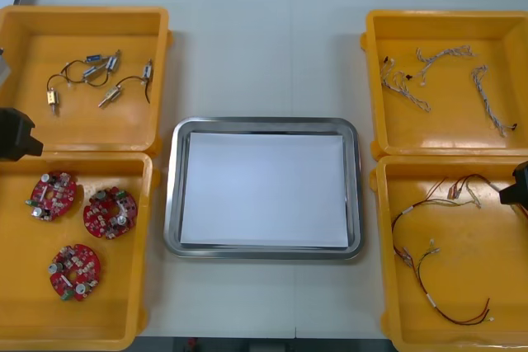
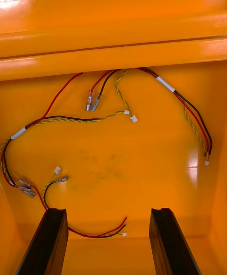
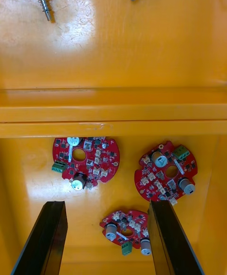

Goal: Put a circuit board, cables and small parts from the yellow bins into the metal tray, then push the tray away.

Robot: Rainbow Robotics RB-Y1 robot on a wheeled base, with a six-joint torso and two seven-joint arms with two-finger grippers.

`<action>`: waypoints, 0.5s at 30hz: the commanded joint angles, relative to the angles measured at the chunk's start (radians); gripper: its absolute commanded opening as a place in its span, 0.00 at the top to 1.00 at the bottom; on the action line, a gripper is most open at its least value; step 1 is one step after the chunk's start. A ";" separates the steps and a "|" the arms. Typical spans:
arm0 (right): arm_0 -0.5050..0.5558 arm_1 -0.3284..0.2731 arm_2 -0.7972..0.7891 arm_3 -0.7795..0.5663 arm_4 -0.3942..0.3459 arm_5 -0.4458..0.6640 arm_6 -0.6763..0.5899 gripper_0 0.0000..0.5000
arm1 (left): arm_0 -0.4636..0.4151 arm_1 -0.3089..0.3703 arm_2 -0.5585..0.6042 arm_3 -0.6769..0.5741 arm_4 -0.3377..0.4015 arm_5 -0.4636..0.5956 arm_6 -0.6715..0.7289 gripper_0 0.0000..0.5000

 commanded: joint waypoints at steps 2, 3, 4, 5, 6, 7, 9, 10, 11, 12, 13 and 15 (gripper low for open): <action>0.010 0.006 -0.022 0.017 0.007 -0.017 -0.026 0.00 | 0.055 0.008 0.033 -0.023 -0.005 0.006 -0.073 0.00; 0.008 0.006 -0.023 0.020 0.014 -0.017 -0.031 0.00 | 0.057 0.008 0.033 -0.021 -0.001 0.004 -0.076 0.00; 0.008 0.006 -0.022 0.022 0.016 -0.018 -0.034 0.00 | 0.057 0.010 0.033 -0.021 0.002 0.006 -0.076 0.00; 0.008 0.006 -0.022 0.025 0.020 -0.018 -0.049 0.00 | 0.057 0.014 0.033 -0.021 0.006 0.005 -0.078 0.00; 0.008 0.006 -0.018 0.030 0.020 -0.018 -0.078 0.00 | 0.055 0.014 0.033 -0.021 0.010 0.005 -0.078 0.00; 0.007 0.006 -0.015 0.031 0.020 -0.018 -0.095 0.00 | 0.055 0.014 0.034 -0.021 0.012 0.005 -0.078 0.00; 0.008 0.006 -0.003 0.034 0.020 -0.026 -0.163 0.00 | 0.057 0.014 0.041 -0.021 0.022 0.006 -0.083 0.00; 0.008 0.006 0.001 0.033 0.024 -0.029 -0.183 0.00 | 0.057 0.014 0.044 -0.021 0.025 0.006 -0.086 0.00; 0.008 0.006 0.011 0.033 0.030 -0.033 -0.222 0.00 | 0.058 0.014 0.048 -0.023 0.030 0.006 -0.089 0.00; 0.008 0.009 0.021 0.034 0.036 -0.040 -0.265 0.00 | 0.061 0.014 0.054 -0.023 0.038 0.006 -0.093 0.00; 0.008 0.010 0.032 0.033 0.042 -0.047 -0.310 0.00 | 0.067 0.014 0.064 -0.023 0.045 0.006 -0.101 0.00; 0.008 0.017 0.047 0.033 0.053 -0.055 -0.374 0.00 | 0.084 0.014 0.077 -0.033 0.052 0.006 -0.119 0.00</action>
